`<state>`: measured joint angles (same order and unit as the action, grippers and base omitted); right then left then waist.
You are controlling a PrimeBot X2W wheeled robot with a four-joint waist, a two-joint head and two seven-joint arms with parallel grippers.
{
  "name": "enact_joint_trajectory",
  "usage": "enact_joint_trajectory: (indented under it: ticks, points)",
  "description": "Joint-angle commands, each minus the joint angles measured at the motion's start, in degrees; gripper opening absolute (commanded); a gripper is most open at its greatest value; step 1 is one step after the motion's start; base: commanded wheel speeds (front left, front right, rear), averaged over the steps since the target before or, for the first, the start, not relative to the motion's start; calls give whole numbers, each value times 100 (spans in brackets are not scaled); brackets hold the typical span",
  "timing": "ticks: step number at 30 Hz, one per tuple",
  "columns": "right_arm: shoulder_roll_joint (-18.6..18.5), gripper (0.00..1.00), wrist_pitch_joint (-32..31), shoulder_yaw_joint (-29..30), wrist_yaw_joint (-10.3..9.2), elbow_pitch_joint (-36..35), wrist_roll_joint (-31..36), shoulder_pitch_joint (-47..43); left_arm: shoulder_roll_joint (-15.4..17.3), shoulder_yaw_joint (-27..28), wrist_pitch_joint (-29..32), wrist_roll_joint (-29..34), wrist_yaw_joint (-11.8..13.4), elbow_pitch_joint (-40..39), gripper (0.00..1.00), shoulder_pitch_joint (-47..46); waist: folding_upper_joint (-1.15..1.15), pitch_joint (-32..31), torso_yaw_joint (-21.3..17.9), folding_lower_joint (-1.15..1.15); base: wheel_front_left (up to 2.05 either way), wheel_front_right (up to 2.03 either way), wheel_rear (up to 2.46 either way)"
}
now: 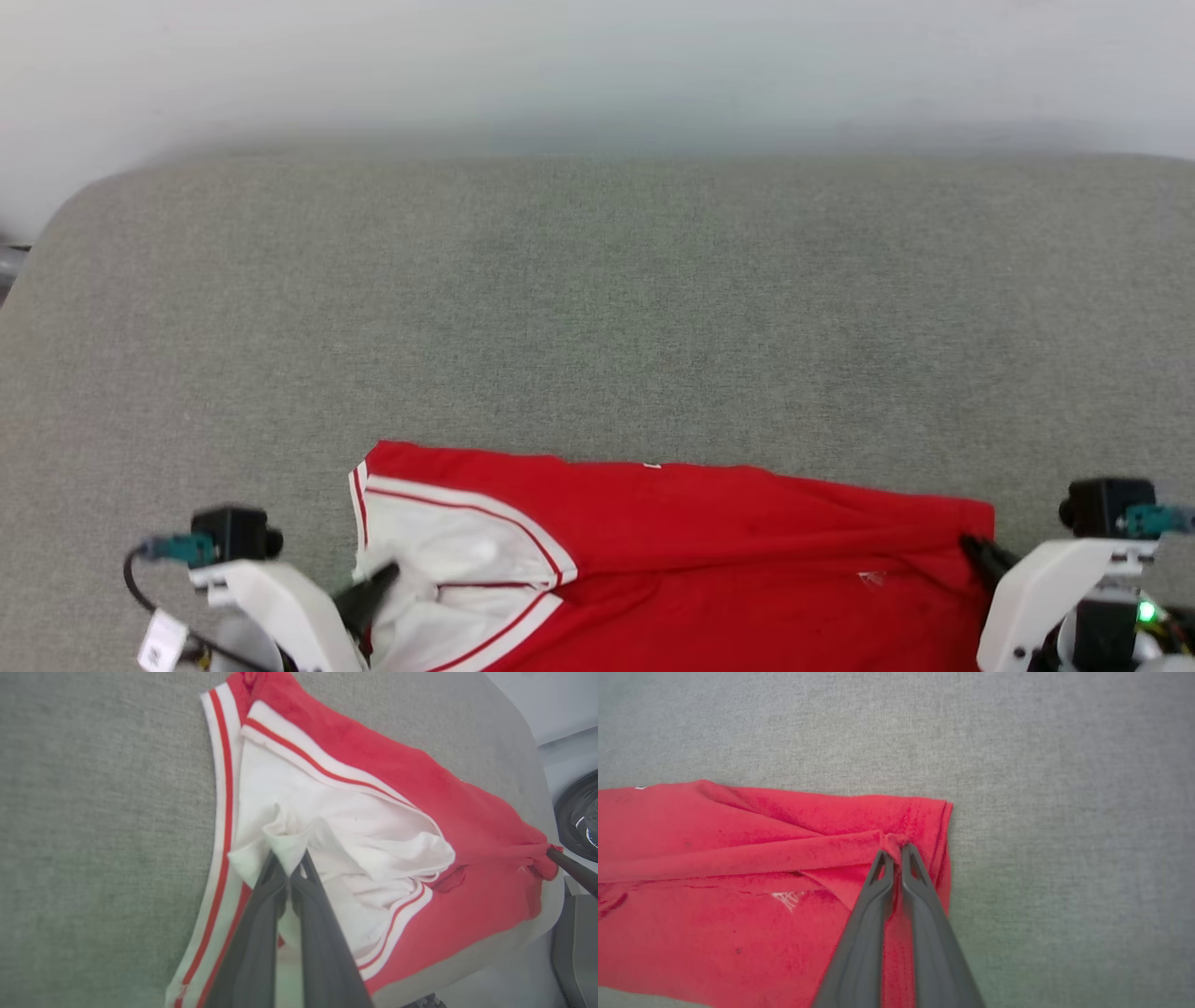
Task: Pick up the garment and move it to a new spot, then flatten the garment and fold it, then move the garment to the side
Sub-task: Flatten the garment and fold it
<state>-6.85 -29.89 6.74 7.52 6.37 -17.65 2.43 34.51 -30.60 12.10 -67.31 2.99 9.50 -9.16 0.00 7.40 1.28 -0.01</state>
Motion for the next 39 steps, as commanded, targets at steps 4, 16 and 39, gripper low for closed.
enact_joint_trajectory:
  ticks: [4,16,39]
  points:
    - [99,21,375,-52,-6,266,-21,-293,-49,-22,-187,-84,104,-46,0,503,0,-92,-84,1,0,0,0]
    - [251,100,1768,-135,-5,162,-6,-566,-541,-143,-1550,776,155,431,100,420,0,-350,-109,1,0,0,0]
    - [-310,100,-933,332,-5,233,-624,-151,-1226,931,-2739,3699,589,-1324,100,455,0,-108,427,1,0,0,0]
